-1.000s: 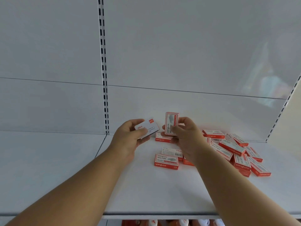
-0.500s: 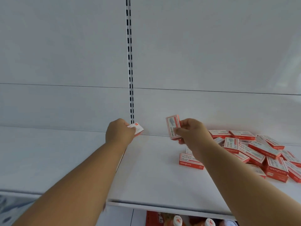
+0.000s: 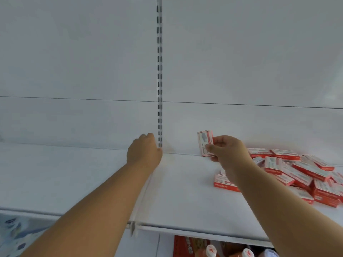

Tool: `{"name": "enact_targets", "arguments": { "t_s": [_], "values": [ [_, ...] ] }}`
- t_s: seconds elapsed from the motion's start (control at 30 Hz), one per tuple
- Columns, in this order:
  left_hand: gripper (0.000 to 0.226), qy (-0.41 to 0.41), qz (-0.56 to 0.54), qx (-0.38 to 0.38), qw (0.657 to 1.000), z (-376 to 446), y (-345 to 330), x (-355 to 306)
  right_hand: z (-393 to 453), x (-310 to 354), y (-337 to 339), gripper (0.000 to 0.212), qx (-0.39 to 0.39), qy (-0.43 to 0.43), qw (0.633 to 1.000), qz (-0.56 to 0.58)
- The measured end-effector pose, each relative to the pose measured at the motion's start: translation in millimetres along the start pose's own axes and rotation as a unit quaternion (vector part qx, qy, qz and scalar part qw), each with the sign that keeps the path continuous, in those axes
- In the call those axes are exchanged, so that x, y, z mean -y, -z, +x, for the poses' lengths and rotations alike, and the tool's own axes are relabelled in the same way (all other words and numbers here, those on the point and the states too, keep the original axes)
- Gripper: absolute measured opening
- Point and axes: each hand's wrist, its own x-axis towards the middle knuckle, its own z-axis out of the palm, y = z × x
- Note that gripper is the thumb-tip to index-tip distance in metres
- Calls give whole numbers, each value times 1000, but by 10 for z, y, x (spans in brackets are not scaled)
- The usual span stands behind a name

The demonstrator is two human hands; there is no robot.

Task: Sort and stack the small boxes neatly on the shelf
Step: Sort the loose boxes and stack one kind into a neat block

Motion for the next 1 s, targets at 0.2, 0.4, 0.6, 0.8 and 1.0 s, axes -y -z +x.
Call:
{"name": "enact_targets", "arguments": {
  "t_s": [0.2,0.4,0.6,0.8,1.0],
  "values": [
    [16,-196,-102,55,974,-277,-28,-1061,-67,193,693,8,-95,51,994,-33],
    [12,-343,-72,75,933,-483,-178,-1965,-165,208,1876,8,-226,58,968,-95],
    [14,-421,-81,40,902,-567,-301,-2801,-23,-214,3150,13,-303,-57,944,-116],
    [11,-402,-102,48,908,-618,-484,-3384,409,-690,3756,16,-234,-165,912,-294],
    [10,-368,-91,67,923,-705,-644,-3626,636,-928,3920,23,-130,-146,834,-516]
  ]
}}
